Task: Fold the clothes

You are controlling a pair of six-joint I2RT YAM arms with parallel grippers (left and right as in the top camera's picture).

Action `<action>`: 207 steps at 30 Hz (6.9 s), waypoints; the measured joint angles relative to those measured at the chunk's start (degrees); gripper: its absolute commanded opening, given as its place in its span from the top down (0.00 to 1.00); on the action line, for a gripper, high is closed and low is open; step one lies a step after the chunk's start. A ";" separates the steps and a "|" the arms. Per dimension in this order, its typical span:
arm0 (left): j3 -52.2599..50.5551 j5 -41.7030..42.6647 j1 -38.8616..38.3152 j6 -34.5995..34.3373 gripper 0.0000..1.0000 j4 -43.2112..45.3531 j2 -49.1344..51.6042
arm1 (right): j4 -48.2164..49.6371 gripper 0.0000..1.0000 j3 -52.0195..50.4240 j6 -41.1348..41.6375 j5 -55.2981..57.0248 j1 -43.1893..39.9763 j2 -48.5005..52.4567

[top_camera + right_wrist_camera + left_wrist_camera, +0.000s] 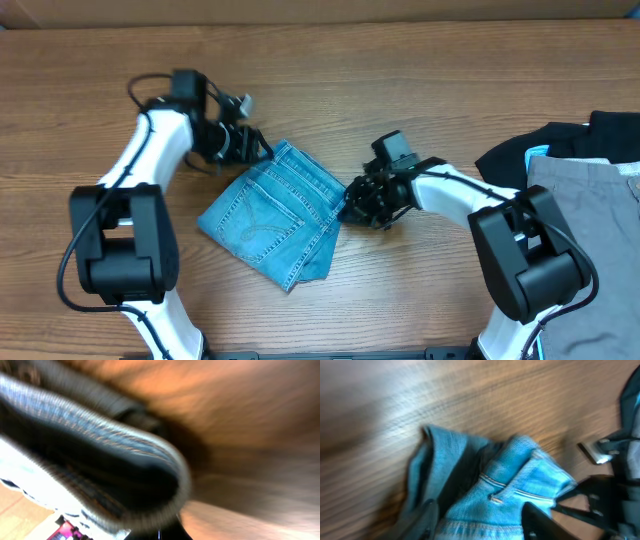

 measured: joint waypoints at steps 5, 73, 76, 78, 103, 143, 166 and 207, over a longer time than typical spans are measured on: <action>6.64 0.48 2.73 1.38 0.12 -6.69 0.00 | -3.17 0.96 2.47 -6.19 2.54 -4.61 0.72; -13.44 -2.89 -0.48 12.20 0.00 1.95 -0.92 | -14.78 0.96 9.94 -8.98 5.09 6.34 -5.88; -13.44 -3.58 -0.59 12.17 0.00 1.90 -1.09 | -14.08 0.96 9.94 -7.67 6.21 8.15 -2.47; -13.44 -3.37 -0.61 12.20 0.00 1.88 -1.09 | -13.20 0.96 9.94 -6.99 6.49 9.01 0.09; -19.67 -3.15 -7.58 5.73 0.96 12.48 -2.73 | -10.69 0.96 10.27 -4.52 1.66 8.68 3.96; 17.81 -4.07 15.19 5.68 0.96 9.55 7.04 | -16.06 0.96 10.05 -7.54 5.86 1.88 -20.70; 51.65 -1.81 31.45 3.21 0.26 -13.84 23.69 | -16.22 0.96 10.05 -4.87 6.05 1.88 -20.70; 42.71 -30.29 23.89 -7.26 0.88 -12.61 24.79 | -15.12 0.96 10.05 -4.55 7.45 1.88 -20.70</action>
